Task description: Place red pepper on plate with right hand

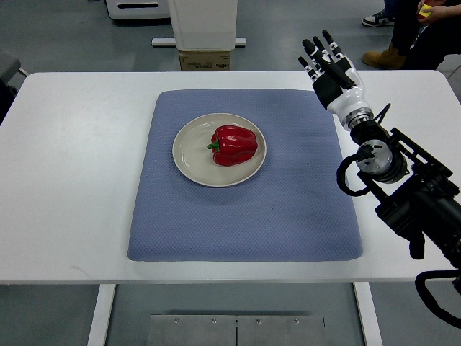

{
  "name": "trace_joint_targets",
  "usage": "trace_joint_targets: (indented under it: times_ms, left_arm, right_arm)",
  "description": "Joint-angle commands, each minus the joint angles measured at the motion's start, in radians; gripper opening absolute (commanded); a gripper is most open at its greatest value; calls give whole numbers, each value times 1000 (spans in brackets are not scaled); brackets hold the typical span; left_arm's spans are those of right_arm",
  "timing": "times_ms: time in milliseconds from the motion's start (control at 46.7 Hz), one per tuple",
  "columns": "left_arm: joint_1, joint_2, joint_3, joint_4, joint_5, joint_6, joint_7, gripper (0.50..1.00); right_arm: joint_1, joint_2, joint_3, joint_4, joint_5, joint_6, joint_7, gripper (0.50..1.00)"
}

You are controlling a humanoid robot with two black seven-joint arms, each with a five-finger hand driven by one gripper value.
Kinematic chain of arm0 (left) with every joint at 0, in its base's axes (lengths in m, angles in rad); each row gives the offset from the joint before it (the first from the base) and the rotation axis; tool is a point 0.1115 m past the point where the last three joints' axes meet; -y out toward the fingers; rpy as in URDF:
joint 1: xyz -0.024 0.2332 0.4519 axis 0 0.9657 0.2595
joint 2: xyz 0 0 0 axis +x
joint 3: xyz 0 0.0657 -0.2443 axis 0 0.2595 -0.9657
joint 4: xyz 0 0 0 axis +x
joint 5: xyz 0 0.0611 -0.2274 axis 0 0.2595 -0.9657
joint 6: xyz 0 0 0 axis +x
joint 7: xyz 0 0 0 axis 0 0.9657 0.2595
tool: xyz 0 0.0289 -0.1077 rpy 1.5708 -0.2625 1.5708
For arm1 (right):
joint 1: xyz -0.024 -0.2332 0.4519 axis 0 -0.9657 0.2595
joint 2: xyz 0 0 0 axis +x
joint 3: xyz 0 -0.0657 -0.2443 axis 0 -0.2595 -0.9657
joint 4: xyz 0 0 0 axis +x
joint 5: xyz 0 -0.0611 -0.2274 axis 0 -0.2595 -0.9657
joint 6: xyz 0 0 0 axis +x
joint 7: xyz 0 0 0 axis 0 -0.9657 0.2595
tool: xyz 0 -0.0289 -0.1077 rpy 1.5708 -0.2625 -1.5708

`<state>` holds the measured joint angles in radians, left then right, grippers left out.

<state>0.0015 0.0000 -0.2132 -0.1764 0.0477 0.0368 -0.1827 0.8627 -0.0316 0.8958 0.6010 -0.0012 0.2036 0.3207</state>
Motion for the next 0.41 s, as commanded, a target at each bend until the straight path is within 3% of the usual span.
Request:
trace_joint_targets:
  times_ms: [0, 128, 385]
  left_arm:
    - [0, 0, 0, 0, 0, 0, 0, 1000]
    - [0, 0, 0, 0, 0, 0, 0, 1000]
    - [0, 0, 0, 0, 0, 0, 0, 1000]
  right_arm:
    - [-34, -37, 23, -3, 32, -1, -8, 1000]
    - [-73, -100, 37, -7, 44, 8, -9, 1000]
    - [-106, -205, 19, -78, 43, 115, -34, 1000]
